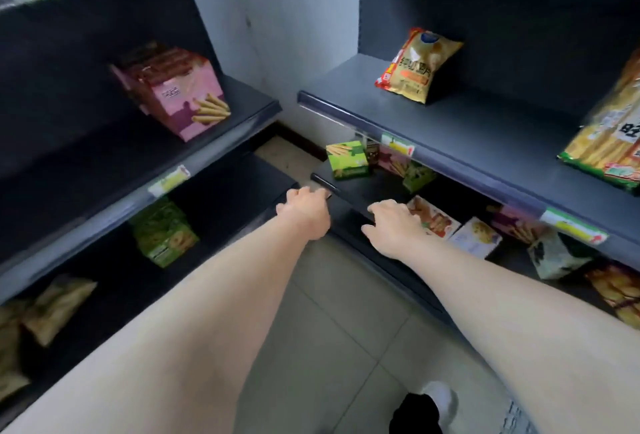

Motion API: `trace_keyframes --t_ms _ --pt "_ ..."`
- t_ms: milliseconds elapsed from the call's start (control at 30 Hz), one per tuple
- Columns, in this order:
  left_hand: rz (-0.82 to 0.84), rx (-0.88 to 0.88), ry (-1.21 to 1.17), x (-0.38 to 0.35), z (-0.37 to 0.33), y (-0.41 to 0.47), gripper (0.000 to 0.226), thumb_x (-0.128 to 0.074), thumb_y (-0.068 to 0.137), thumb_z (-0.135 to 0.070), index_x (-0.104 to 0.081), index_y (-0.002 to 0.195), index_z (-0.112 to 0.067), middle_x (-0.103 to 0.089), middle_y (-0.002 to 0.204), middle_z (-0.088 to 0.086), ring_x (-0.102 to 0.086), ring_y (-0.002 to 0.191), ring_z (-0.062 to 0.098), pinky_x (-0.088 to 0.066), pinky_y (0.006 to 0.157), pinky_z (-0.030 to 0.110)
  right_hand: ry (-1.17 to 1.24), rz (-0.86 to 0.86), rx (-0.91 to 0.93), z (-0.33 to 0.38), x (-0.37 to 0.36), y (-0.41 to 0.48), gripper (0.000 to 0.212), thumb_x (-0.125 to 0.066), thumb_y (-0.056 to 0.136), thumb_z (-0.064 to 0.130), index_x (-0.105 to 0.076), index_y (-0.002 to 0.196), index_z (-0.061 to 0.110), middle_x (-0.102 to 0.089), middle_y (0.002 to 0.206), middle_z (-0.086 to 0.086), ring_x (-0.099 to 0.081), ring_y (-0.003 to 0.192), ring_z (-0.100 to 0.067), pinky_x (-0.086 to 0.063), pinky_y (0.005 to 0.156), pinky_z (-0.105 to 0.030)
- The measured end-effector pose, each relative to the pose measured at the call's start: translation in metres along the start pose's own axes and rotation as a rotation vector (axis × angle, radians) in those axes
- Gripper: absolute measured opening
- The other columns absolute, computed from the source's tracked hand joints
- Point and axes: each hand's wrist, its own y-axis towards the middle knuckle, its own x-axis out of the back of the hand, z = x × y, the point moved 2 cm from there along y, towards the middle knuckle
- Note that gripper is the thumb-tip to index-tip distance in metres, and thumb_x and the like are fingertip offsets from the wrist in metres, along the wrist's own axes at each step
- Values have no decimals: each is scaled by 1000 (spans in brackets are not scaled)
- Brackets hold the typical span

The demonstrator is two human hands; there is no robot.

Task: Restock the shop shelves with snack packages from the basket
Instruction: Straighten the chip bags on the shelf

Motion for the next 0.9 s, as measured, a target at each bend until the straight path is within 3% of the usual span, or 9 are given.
trace_keyframes --t_ms 200,367,500,600,900 --pt "11 353 -149 -40 154 -102 39 -49 98 -24 -42 134 -11 -45 138 11 -37 128 34 -40 97 50 -126 125 334 147 -67 -38 48 -47 99 37 -43 143 19 -43 146 -5 -40 132 -28 -37 102 -45" --pt "-16 649 -290 -71 239 -206 37 -47 99 -25 -42 132 -8 -47 135 14 -37 127 35 -43 98 50 -199 231 593 239 -111 -87 46 -47 100 35 -44 142 18 -44 144 -6 -42 130 -29 -36 102 -44" --pt "-6 908 -382 -106 269 -296 33 -46 98 -18 -42 128 -6 -47 134 16 -39 128 37 -42 101 50 -245 343 804 290 -143 -139 32 -47 99 34 -51 127 19 -46 142 -8 -44 128 -30 -36 102 -47" --pt "-24 1058 -431 -129 280 -354 38 -48 97 -21 -42 133 -8 -47 137 15 -41 129 36 -40 104 49 -260 415 956 316 -164 -178 47 -48 100 36 -44 143 17 -43 146 -7 -41 133 -31 -34 106 -49" --pt "-234 1350 -557 -154 308 -492 41 -54 96 -28 -44 132 -12 -49 135 11 -41 128 33 -43 100 51 -290 546 1182 382 -215 -286 53 -46 100 40 -38 148 18 -40 149 -8 -41 134 -31 -40 106 -44"
